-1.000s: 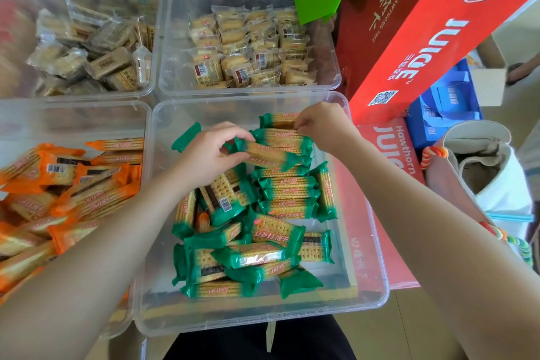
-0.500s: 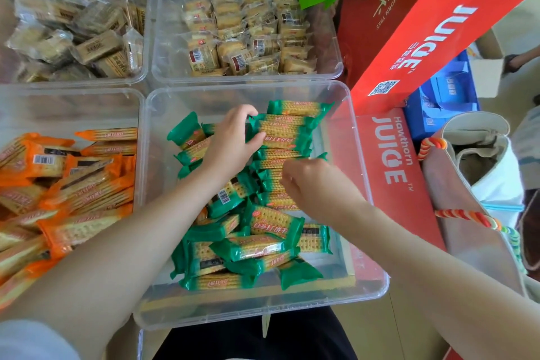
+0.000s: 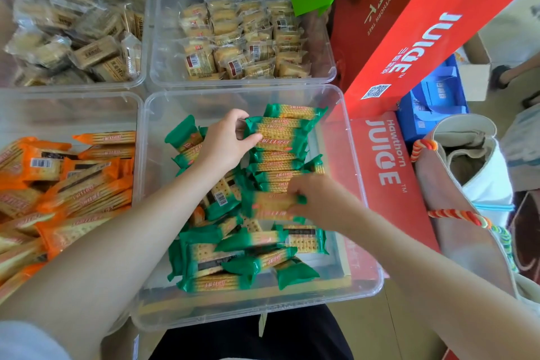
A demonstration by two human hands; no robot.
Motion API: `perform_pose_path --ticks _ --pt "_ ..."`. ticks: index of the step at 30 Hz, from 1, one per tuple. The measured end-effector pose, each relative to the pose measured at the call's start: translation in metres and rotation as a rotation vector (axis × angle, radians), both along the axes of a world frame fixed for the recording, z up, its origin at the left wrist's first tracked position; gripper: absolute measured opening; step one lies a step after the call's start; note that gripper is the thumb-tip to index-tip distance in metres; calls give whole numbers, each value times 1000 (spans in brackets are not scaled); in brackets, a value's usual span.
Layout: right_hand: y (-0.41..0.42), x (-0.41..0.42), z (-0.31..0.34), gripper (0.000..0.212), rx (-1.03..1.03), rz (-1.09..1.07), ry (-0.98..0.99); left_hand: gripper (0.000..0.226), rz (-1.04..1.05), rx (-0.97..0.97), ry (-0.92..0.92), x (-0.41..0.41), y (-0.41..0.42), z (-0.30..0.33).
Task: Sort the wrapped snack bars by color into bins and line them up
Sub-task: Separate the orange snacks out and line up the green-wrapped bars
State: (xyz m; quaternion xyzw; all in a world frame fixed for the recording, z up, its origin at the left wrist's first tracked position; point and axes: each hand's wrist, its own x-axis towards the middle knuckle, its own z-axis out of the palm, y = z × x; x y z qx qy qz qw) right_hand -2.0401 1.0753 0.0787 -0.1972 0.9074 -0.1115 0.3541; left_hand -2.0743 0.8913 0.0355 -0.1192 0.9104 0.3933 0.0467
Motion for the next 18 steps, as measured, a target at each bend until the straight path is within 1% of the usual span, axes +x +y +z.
perform_pose_path --ticks 3,5,6,8,9,11,13,15,16,17,18 --pt "8 -26 21 16 -87 -100 295 46 -5 32 -6 -1 -1 2" --pt "6 -39 21 14 -62 -120 487 43 -3 74 -26 -1 -1 4" --pt "2 -43 18 15 -19 -92 543 40 -8 87 -44 -1 -1 5" --pt "-7 -47 9 18 54 -16 584 39 -14 124 -84 0 -2 8" --pt "-10 -49 5 19 69 -1 592 42 -14 157 -101 1 -3 8" --pt "-14 -49 0 21 78 -17 621 56 -31 244 -153 7 -3 7" --pt "-16 -48 -4 25 88 -50 652 79 -50 305 -200 13 0 5" --pt "-15 -48 -8 34 107 -58 661 94 -72 227 -215 17 6 2" --pt "-14 -49 -9 42 99 -47 650 96 -80 165 -218 17 9 1" --pt "-13 -51 -11 50 81 -33 624 91 -88 95 -226 18 12 0" --pt "-13 -52 -12 59 62 -17 586 82 -95 26 -225 17 15 -1"
